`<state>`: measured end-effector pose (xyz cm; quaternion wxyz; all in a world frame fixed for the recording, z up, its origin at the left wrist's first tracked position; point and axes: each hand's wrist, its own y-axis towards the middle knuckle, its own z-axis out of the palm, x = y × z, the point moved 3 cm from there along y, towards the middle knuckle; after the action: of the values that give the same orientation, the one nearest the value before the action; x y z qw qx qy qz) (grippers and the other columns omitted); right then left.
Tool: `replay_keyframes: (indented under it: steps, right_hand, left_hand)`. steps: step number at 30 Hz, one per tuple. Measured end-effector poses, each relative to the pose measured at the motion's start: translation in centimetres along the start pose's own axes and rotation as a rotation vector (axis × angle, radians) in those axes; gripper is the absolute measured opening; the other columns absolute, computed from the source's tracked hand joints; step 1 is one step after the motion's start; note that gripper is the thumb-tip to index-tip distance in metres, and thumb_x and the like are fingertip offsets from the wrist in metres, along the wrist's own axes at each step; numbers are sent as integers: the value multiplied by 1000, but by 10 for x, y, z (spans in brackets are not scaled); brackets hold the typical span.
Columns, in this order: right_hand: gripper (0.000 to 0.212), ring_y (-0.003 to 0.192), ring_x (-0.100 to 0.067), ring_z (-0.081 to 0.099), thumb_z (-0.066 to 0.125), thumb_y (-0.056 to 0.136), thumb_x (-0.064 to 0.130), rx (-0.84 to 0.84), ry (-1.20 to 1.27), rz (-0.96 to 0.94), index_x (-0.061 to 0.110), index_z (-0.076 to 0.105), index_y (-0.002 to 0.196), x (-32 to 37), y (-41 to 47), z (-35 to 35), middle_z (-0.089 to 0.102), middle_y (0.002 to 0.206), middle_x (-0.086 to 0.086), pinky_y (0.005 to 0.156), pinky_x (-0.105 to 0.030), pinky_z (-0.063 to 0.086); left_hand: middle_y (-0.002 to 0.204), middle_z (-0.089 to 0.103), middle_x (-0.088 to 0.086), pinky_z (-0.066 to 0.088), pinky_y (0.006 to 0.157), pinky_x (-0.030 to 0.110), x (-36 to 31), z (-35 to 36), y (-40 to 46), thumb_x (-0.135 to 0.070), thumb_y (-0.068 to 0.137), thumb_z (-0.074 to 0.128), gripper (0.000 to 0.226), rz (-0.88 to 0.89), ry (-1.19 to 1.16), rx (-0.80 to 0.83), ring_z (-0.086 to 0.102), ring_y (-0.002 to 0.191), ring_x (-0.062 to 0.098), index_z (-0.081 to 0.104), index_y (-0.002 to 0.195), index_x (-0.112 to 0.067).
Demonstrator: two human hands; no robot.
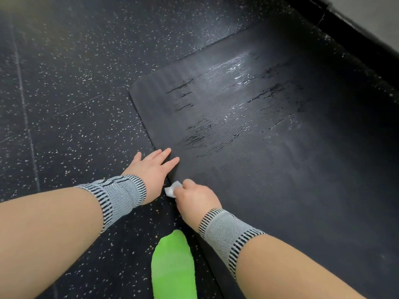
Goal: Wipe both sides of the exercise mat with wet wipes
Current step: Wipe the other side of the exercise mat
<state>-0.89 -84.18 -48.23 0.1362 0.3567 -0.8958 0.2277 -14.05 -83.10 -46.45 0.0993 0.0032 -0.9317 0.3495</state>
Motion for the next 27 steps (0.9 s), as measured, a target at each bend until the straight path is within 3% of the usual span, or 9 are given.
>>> replay_keyframes:
  steps: [2,7,9,11,14,17,22,24,27]
  right_hand:
    - [36,90,-32,61,46,90,10,-32,-20,18,18,50,125,-12,4,-8,48,110,-7,66,-36,40]
    - [27,93,-32,60,43,95,27,-254,46,445,22,55,119,-93,4,-38,53,106,-5,80,-34,46]
    - [31,94,-32,60,44,94,27,-250,62,391,26,52,124,-82,4,-36,53,107,-5,80,-34,46]
    - [35,88,-34,60,46,92,20,-178,66,186,28,50,126,-49,7,-21,52,104,-8,73,-36,45]
    - [28,81,-34,60,49,91,9,-40,-13,-39,10,54,118,-9,12,-5,41,93,-9,61,-37,39]
    - [34,87,-32,59,47,90,10,-36,-70,17,18,53,123,-34,15,-22,44,105,-8,72,-37,46]
    - [31,87,-34,59,44,94,22,-239,-34,428,19,55,122,-91,11,-45,47,104,-7,75,-34,46]
    - [37,91,-34,59,42,94,20,-195,-3,356,22,49,130,-69,13,-38,48,111,-7,75,-34,44]
    - [34,90,-31,58,45,94,12,-17,10,49,17,50,126,-19,15,-21,45,110,-9,68,-34,38]
  left_hand:
    - [163,-16,-3,8,121,50,-1,-2,0,-7,93,43,84,0,-6,0,-6,151,17,-7,155,-33]
    - [163,-14,-3,10,121,50,3,6,0,-13,98,42,78,3,-3,-15,-5,151,17,-7,155,-34]
    - [163,-15,-3,10,120,50,4,9,1,-14,98,42,78,-1,5,-22,-6,151,17,-8,155,-34]
    - [163,-16,-3,10,121,50,2,8,1,-14,97,42,79,-6,-1,-26,-7,151,17,-9,155,-33]
    - [163,-17,-3,8,121,51,-3,0,4,-9,93,44,85,1,-25,-10,-9,151,17,-9,155,-33]
    - [163,-15,-3,7,121,51,-9,-4,6,-8,93,44,85,18,-44,-7,-7,151,16,-7,155,-34]
    - [163,-15,-3,9,121,50,-5,-3,5,-7,94,45,85,0,-36,-16,-8,151,17,-8,155,-31]
    - [163,-15,-3,8,121,50,-5,-6,6,-8,95,44,83,-6,-36,-24,-7,151,17,-8,155,-31]
    - [163,-15,-4,8,121,51,-9,-11,10,-8,93,44,83,-1,-43,-24,-7,151,17,-7,156,-30]
